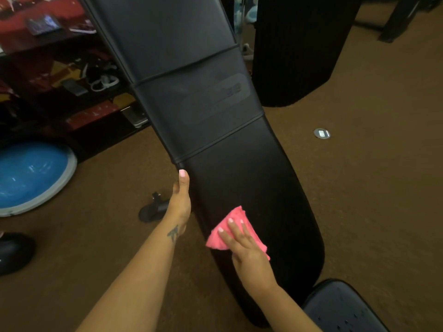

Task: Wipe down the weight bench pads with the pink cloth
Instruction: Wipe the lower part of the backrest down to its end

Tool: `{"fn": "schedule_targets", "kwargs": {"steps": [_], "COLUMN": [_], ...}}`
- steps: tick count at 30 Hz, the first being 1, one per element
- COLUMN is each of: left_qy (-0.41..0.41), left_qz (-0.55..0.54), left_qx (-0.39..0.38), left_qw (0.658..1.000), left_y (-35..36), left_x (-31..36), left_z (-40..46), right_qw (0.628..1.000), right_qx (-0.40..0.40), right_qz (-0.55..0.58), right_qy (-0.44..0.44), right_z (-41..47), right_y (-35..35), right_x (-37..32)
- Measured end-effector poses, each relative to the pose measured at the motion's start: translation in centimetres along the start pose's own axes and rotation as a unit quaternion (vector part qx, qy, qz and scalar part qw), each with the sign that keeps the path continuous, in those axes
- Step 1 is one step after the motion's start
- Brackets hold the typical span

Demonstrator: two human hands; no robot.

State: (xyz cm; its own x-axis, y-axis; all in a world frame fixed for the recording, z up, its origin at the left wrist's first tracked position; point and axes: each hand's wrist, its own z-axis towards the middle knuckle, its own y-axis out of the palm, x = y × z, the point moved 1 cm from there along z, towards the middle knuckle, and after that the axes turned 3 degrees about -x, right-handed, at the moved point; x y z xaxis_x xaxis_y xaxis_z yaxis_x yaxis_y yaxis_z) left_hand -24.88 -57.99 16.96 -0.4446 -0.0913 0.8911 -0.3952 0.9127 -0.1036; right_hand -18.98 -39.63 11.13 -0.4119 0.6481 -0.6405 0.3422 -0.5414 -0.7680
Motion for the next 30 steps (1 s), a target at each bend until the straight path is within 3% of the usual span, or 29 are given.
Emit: {"fn": "schedule_targets", "kwargs": {"steps": [4,8,14,18,24,27,30], "left_qy": [0.000,0.001,0.001,-0.007,-0.002,0.003,0.004], "left_qz": [-0.009,-0.007,-0.002,-0.006,0.008,0.007,0.007], "left_qx": [-0.005,0.004,0.007,0.001,0.004,-0.001,-0.006], "left_qw": [1.000,1.000,1.000,1.000,1.000,1.000,1.000], "left_y": [-0.1,-0.2,0.0,0.1,0.0,-0.1,-0.1], "left_x": [0.1,-0.3,-0.2,0.3,0.4,0.6,0.6], "left_z": [0.0,0.3,-0.1,-0.4,-0.3,-0.3,-0.4], "right_qw": [0.994,0.991,1.000,0.999,0.989,0.988,0.994], "right_qx": [0.060,0.095,0.013,-0.040,0.066,0.100,0.069], "right_qz": [0.035,0.046,0.009,-0.013,0.057,0.062,0.047], "right_qy": [0.086,0.078,-0.009,0.006,0.120,0.103,0.072], "right_z": [1.0,3.6,1.4,-0.9,0.9,2.6,1.9], "right_y": [-1.9,-2.6,-0.7,0.1,-1.5,-1.6,0.0], "right_x": [1.3,-1.2,-2.4,0.0,0.6,-1.6,-2.8]}}
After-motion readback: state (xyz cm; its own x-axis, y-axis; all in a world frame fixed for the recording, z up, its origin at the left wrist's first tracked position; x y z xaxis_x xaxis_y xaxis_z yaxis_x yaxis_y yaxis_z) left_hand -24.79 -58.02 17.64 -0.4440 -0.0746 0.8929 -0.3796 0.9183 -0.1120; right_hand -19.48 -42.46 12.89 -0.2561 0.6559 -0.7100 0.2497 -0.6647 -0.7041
